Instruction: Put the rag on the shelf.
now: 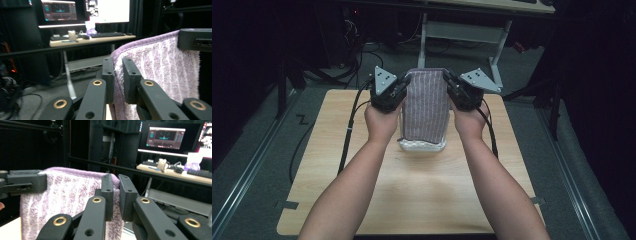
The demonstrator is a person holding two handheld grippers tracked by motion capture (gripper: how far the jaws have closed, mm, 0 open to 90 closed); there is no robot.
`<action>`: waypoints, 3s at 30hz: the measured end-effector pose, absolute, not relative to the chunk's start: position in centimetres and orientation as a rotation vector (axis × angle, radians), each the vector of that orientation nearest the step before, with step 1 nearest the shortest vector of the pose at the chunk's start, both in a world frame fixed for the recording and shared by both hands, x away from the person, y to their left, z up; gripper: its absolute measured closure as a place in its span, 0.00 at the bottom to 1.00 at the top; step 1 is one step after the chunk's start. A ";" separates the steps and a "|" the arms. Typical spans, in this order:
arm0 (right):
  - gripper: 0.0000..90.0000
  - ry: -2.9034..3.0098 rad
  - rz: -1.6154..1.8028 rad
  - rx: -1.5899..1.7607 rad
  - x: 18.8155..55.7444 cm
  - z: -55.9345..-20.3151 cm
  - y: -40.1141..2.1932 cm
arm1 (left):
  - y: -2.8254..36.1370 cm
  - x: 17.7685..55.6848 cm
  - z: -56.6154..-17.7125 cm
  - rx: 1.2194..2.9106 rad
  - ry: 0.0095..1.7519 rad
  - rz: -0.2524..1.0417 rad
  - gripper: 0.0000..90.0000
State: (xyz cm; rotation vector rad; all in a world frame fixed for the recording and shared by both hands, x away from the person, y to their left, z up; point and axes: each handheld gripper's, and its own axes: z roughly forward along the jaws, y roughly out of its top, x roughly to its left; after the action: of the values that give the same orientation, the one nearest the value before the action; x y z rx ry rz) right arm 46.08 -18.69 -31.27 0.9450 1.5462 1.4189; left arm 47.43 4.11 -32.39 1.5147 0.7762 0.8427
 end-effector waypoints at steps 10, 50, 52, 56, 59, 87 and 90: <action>0.93 1.572 1.337 0.939 48.7 -31.2 -19.0 | 3.5 49.7 -31.6 1.547 0.792 0.850 0.90; 0.72 1.727 1.235 1.012 48.1 -34.6 -19.1 | 4.4 48.8 -35.1 1.595 0.941 0.687 0.60; 0.71 1.728 1.238 1.008 47.0 -34.9 -19.2 | 4.5 48.1 -35.4 1.615 0.932 0.691 0.59; 0.69 1.735 1.239 0.984 45.1 -35.4 -19.2 | 4.7 46.7 -36.1 1.630 0.916 0.699 0.59; 0.67 1.740 1.233 0.963 43.8 -35.7 -19.3 | 5.0 45.6 -36.5 1.630 0.914 0.693 0.59; 0.63 1.847 1.183 0.918 36.5 -40.7 -21.4 | 6.8 38.4 -42.0 1.729 0.870 0.551 0.44; 0.61 1.866 1.172 0.920 36.1 -41.5 -21.6 | 6.9 38.0 -42.9 1.750 0.866 0.517 0.42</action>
State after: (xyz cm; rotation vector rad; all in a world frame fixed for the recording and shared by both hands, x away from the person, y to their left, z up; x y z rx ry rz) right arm 36.09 -21.58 -41.48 0.9200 1.8658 1.1722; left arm 38.01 6.93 -42.87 1.7503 0.8663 0.5175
